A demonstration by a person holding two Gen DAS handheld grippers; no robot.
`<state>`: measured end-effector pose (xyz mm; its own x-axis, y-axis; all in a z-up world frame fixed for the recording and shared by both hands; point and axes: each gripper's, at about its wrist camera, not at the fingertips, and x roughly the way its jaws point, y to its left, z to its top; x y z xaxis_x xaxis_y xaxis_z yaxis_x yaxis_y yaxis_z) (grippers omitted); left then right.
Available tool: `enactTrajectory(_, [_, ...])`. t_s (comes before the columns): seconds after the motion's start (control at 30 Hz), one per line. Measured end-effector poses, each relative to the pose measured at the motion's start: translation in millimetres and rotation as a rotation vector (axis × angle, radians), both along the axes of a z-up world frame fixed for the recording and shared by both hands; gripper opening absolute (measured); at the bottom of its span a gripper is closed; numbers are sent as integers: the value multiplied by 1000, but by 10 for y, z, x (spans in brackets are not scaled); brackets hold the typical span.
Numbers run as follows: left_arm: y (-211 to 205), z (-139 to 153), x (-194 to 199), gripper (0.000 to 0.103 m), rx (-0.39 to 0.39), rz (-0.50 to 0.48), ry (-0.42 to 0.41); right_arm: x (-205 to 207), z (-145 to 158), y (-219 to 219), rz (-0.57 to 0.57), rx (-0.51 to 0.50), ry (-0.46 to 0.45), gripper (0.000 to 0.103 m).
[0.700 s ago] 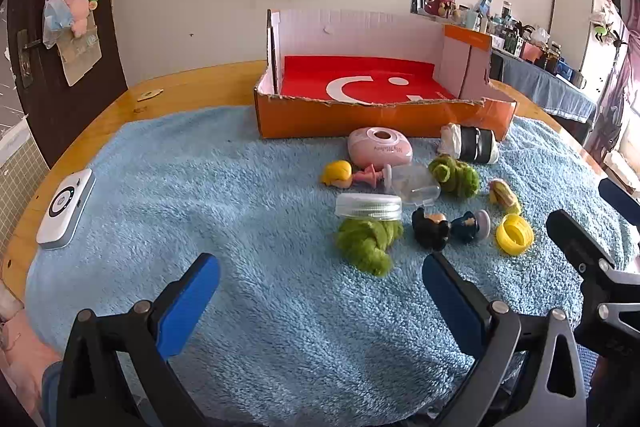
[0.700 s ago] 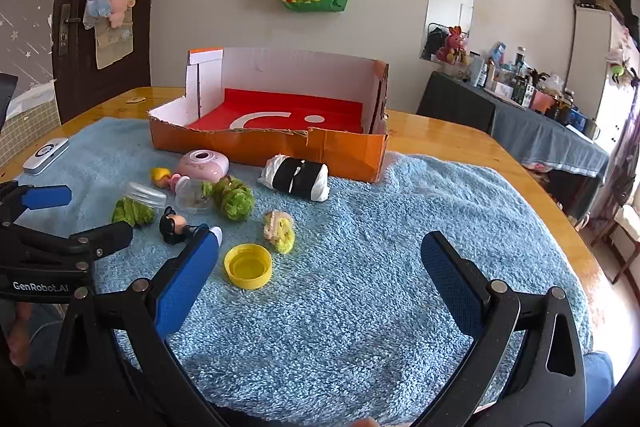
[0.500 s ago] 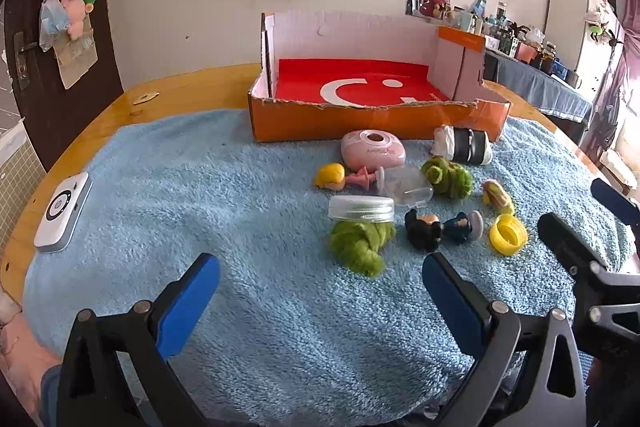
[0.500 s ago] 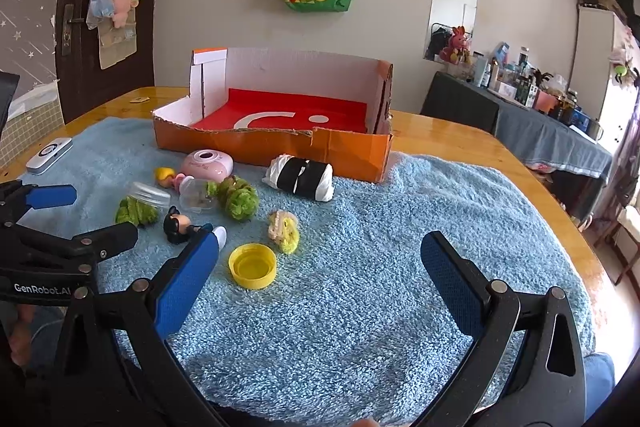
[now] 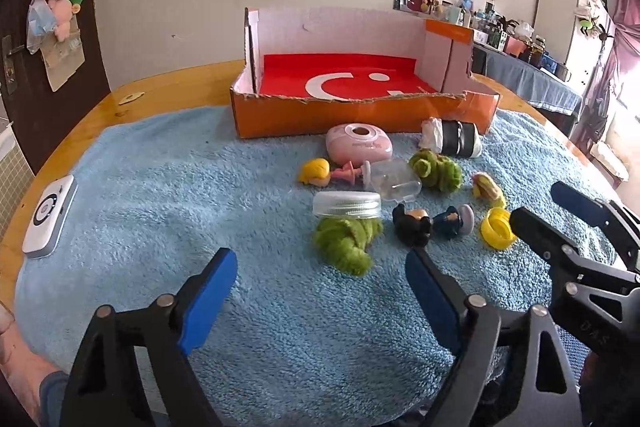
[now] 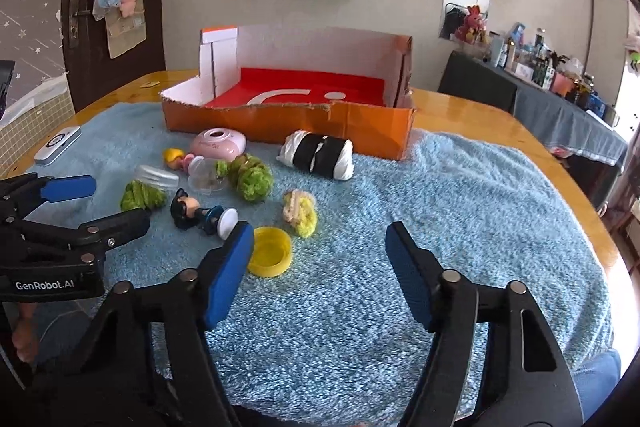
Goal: Organize objects
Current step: 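Move the left gripper to the green yarn ball while the right gripper approaches the yellow lid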
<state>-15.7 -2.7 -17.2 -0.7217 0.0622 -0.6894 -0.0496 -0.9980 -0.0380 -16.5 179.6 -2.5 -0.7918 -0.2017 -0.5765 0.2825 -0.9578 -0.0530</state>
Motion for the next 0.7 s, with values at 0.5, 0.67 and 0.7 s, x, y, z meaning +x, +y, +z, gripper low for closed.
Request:
enactTrajectory(0.5, [-35, -54, -136, 74, 36, -34, -21, -77, -111, -106, 64, -30, -64, 53])
enactTrajectory(0.67, [-33, -52, -183, 69, 46, -44, -19, -112, -146, -130, 73, -26, -81, 48])
enactTrajectory(0.7, [-32, -49, -191, 68, 48, -46, -18, -119, -158, -137, 74, -24, -85, 45])
